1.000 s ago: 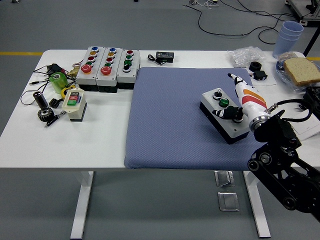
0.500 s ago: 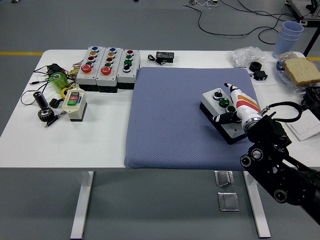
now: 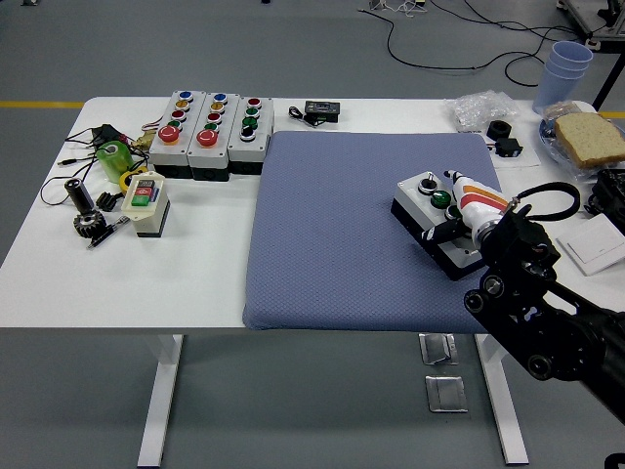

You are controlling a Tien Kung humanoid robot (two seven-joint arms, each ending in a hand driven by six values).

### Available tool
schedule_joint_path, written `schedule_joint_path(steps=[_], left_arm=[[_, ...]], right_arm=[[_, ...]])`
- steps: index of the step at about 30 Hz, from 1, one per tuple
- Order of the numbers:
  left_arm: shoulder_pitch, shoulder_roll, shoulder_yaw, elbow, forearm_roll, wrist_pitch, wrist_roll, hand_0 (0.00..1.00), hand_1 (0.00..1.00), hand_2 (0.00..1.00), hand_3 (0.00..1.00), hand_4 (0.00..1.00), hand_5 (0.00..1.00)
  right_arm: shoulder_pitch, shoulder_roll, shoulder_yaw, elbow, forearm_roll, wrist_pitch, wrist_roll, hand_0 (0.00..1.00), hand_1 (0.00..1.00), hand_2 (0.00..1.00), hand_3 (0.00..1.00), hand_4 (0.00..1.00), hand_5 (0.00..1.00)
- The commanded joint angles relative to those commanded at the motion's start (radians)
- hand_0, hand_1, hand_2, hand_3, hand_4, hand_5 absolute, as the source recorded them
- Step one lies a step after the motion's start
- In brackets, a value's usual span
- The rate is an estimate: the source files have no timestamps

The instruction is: Pick up the button,place it on the desk,press the button,press the button

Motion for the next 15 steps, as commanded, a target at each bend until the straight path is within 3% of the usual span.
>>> schedule_joint_path(steps=[3, 4, 9, 10, 15], left_arm=[[0.001, 0.0, -0.001, 0.0, 0.002, -0.001, 0.001, 0.657, 0.643, 0.664, 0.564, 0.337, 0.851], [0.002, 0.0, -0.001, 0.0, 0.003, -0.001, 0.001, 0.656, 0.643, 0.663, 0.564, 0.336, 0.851], [0.005, 0.0, -0.001, 0.0, 0.005, -0.002, 0.002, 0.656, 0.643, 0.663, 0.564, 0.336, 0.851], [0.006, 0.0, -0.001, 0.0, 0.006, -0.002, 0.002, 0.656, 0.642, 0.663, 0.563, 0.337, 0.852], [0.008, 0.0, 0.0, 0.0, 0.008, -0.002, 0.002, 0.656, 0.642, 0.663, 0.563, 0.337, 0.852]], right_arm=[[0.006, 0.001, 0.002, -0.007, -0.01, 0.03, 0.0, 0.803, 0.677, 0.794, 0.911, 0.998, 0.179], [0.006, 0.001, 0.003, -0.008, -0.01, 0.032, 0.0, 0.665, 0.564, 0.709, 0.857, 0.998, 0.2], [0.007, 0.001, 0.002, -0.014, -0.03, 0.072, 0.0, 0.665, 0.564, 0.709, 0.857, 0.998, 0.2], [0.008, 0.002, 0.002, -0.016, -0.034, 0.08, 0.0, 0.487, 0.437, 0.628, 0.805, 0.998, 0.215], [0.01, 0.001, 0.003, -0.024, -0.046, 0.123, 0.0, 0.487, 0.437, 0.628, 0.805, 0.998, 0.215]])
